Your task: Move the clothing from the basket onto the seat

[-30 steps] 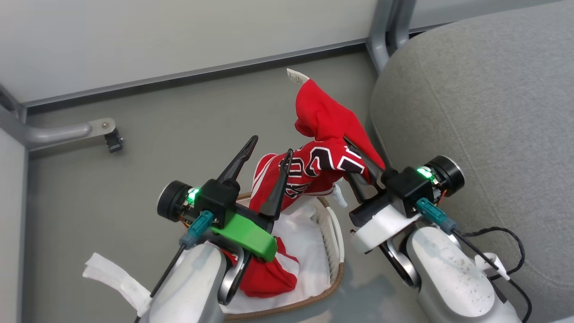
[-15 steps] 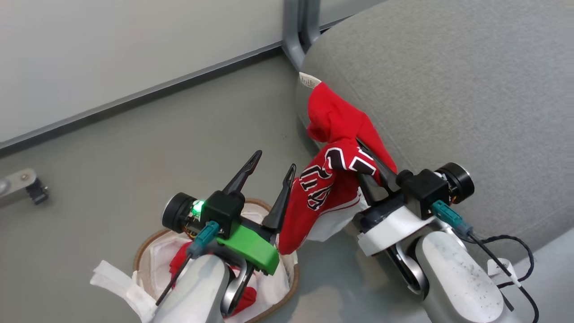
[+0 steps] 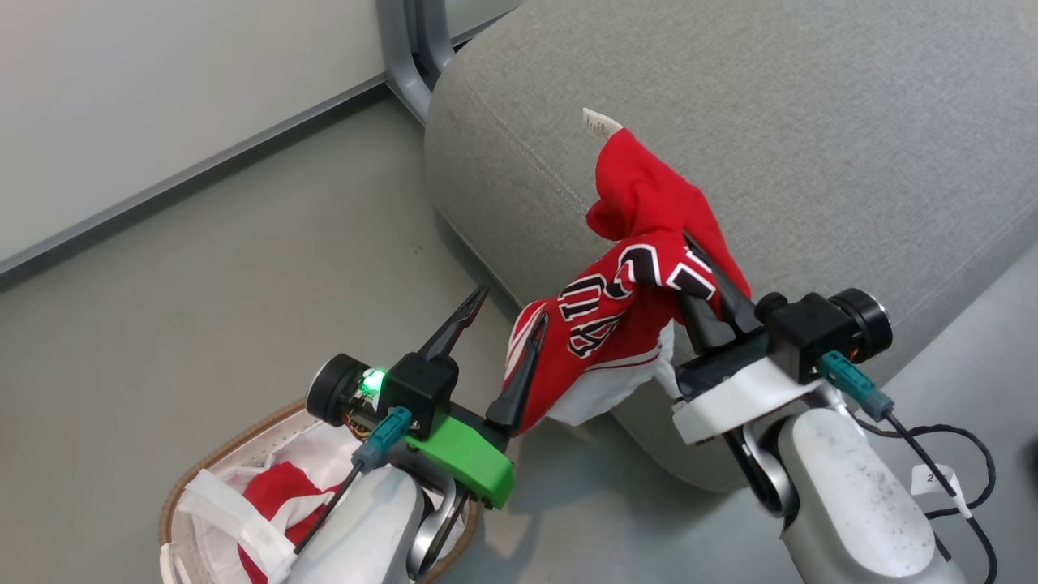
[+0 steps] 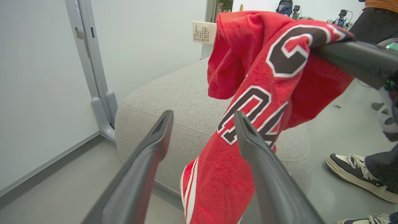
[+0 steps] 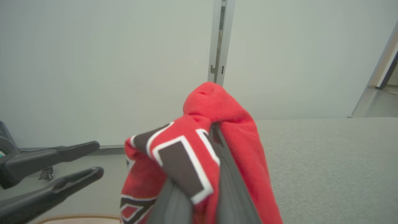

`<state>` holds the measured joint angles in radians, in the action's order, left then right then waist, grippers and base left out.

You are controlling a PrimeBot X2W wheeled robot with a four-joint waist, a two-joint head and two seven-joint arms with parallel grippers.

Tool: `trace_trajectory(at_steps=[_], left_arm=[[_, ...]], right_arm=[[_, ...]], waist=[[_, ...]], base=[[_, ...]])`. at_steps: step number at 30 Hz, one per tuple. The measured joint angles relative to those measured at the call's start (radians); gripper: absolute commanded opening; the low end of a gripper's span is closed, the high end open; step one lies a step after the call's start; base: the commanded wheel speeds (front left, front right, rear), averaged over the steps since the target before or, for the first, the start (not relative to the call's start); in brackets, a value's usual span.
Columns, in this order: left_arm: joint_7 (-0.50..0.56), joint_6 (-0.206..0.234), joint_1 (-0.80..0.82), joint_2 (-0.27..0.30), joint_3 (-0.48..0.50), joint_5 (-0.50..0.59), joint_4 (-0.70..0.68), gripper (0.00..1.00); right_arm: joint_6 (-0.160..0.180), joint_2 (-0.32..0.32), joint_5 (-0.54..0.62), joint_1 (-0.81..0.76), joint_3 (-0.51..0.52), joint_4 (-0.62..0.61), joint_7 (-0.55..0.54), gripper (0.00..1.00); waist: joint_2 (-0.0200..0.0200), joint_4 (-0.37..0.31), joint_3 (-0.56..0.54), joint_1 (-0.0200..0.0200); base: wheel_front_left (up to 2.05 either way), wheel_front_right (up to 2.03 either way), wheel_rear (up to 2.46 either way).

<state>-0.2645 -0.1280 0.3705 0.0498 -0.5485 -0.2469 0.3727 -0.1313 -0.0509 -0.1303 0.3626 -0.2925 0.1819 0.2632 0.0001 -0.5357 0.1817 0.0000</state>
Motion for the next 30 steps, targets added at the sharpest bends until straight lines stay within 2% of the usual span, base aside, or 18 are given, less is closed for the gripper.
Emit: trace_trajectory(at_steps=[5,12,30], left_arm=[[0.0,0.0,0.013,0.02,-0.004,0.0,0.012,1.0],[0.0,-0.001,0.057,0.041,-0.025,0.008,0.023,1.0],[0.0,-0.001,0.191,0.094,-0.066,0.029,0.043,1.0]], right_arm=[[0.0,-0.005,0.037,0.065,0.053,0.005,0.0,0.0],[0.0,-0.065,0.064,0.224,0.159,0.028,0.0,0.0],[0.0,-0.262,0.135,0.617,0.402,0.218,0.0,0.0]], waist=[[0.0,-0.01,0.036,0.0],[0.0,-0.001,0.105,0.0],[0.0,0.084,0.334,0.0001]], base=[[0.0,0.0,0.0],[0.0,0.0,0.0],[0.0,0.0,0.0]])
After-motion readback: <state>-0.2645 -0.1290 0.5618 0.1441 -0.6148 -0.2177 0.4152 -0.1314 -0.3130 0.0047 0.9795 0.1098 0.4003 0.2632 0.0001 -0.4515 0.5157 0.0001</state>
